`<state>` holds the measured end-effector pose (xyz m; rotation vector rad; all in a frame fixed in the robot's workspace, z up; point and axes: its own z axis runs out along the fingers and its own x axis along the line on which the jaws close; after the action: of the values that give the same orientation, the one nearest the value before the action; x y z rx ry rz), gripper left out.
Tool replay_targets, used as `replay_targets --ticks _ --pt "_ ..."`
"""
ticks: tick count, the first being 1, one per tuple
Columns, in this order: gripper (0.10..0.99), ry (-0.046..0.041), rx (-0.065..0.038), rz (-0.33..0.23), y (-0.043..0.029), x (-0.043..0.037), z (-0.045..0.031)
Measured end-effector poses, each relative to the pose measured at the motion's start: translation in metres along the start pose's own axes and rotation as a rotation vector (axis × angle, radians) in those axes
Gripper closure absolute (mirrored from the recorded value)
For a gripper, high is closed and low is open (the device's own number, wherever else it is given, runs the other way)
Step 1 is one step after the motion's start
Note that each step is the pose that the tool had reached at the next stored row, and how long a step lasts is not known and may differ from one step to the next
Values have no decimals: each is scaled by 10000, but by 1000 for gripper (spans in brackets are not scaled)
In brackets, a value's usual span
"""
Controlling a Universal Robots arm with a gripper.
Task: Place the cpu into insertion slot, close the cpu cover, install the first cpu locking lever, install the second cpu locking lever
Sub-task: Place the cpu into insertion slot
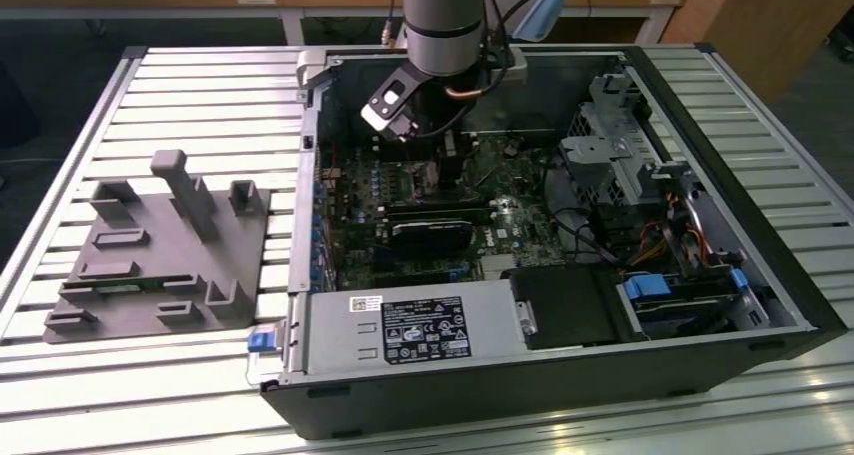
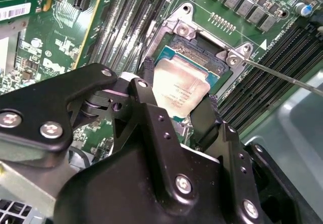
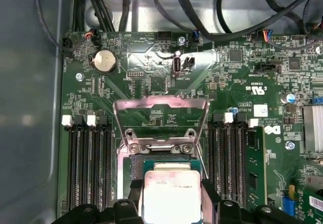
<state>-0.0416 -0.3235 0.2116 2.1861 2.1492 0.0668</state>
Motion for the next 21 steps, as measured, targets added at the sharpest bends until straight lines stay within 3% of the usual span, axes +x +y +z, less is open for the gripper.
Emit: replay_targets --ticks 11,21 --pt "545 47 -10 -498 -8 36 70" --pt "545 1 1 51 -32 45 119"
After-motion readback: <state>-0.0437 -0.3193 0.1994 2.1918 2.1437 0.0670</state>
